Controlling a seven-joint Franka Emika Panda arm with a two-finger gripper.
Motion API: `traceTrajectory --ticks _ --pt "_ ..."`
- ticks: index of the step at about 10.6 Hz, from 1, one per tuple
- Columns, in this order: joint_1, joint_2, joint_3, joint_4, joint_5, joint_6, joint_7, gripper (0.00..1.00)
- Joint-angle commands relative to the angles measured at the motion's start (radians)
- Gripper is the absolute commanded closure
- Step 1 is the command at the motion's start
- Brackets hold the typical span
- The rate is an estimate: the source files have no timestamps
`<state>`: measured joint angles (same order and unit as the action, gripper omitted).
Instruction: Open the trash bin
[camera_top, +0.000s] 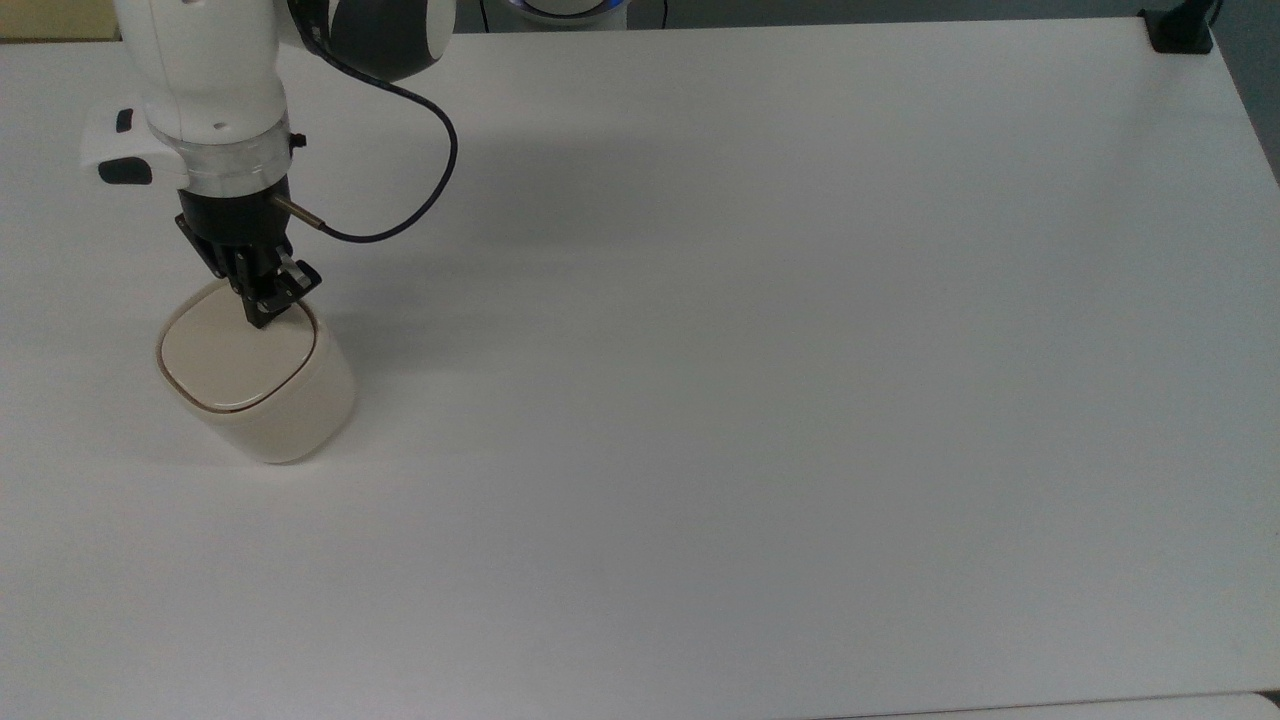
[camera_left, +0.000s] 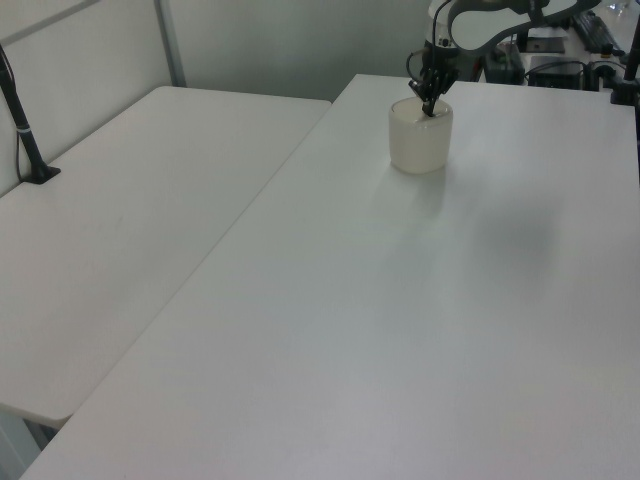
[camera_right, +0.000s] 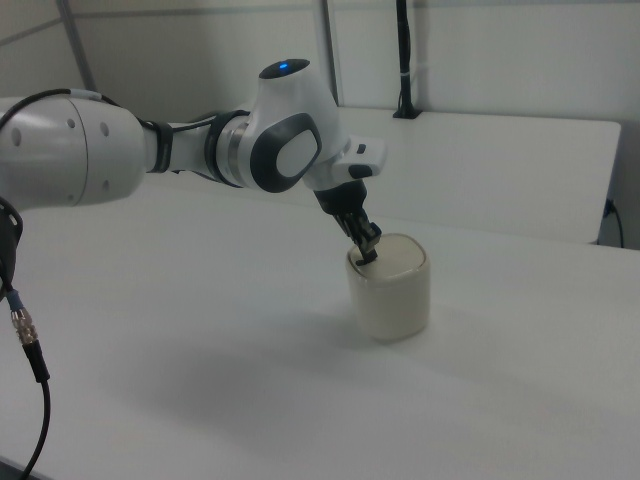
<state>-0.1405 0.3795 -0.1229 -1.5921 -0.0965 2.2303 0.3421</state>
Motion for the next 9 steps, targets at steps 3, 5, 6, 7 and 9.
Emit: traceTrajectory --ticks 3,5,6,7,9 --pt "0.010 -0.046 -0.007 0.007 -0.008 -0.090 0.020 1.00" --pt "0.019 -0.085 0.005 0.070 -0.005 -0.219 0.015 1.00" --pt "0.031 -0.103 0.012 0.098 -0.006 -0.282 0.009 1.00" --pt "0.071 -0.135 0.014 0.101 -0.005 -0.331 -0.021 1.00" --pt "0.131 -0.181 0.014 0.100 -0.006 -0.429 -0.098 1.00"
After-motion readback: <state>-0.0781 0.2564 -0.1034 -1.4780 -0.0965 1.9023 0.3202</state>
